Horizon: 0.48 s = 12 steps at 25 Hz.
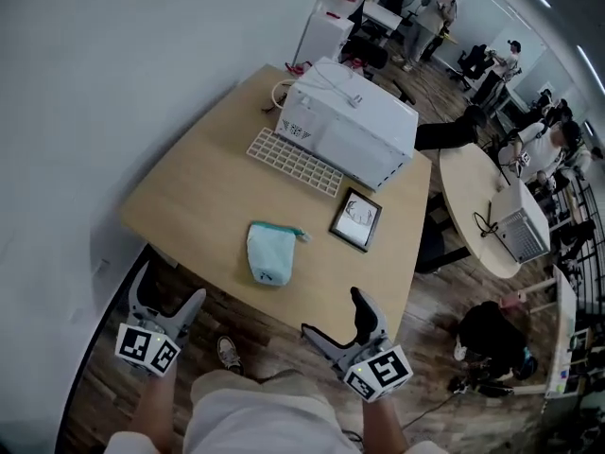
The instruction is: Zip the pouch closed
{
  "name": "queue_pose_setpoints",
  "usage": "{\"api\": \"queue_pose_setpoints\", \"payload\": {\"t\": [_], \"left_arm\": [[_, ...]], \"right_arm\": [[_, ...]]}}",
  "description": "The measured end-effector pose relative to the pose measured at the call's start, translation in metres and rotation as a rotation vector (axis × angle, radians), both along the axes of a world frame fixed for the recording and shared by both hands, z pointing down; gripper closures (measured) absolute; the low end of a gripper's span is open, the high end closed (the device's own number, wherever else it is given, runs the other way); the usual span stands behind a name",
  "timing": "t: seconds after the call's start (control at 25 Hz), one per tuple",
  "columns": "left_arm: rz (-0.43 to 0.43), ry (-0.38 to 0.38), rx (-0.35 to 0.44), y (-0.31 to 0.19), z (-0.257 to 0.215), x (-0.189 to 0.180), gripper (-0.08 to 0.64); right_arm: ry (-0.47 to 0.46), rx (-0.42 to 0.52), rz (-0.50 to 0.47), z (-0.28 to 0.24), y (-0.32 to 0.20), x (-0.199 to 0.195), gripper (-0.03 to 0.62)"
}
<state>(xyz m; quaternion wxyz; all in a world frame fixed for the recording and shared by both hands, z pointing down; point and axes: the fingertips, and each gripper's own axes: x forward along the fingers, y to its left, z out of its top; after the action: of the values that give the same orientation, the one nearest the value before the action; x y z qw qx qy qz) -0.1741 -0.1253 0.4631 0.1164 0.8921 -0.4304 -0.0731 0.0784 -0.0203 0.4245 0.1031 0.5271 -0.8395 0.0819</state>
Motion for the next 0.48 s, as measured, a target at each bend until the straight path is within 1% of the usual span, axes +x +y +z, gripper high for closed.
{"api": "queue_pose_setpoints", "payload": {"t": [0.2,0.32,0.48], "left_arm": [[0.033,0.022,-0.020,-0.029,0.008,0.017,0.068],[0.044,0.019,-0.032,-0.040,0.011,0.032,0.068],[0.071,0.012,-0.037,-0.051,0.010,0.057,0.068]], "right_arm": [[0.042,-0.039,0.011,0.009,-0.024,0.005,0.101],[0.020,-0.045,0.014,0.012,-0.039,0.015,0.101],[-0.012,-0.046,-0.007,0.022,-0.059,0.024,0.101]]}}
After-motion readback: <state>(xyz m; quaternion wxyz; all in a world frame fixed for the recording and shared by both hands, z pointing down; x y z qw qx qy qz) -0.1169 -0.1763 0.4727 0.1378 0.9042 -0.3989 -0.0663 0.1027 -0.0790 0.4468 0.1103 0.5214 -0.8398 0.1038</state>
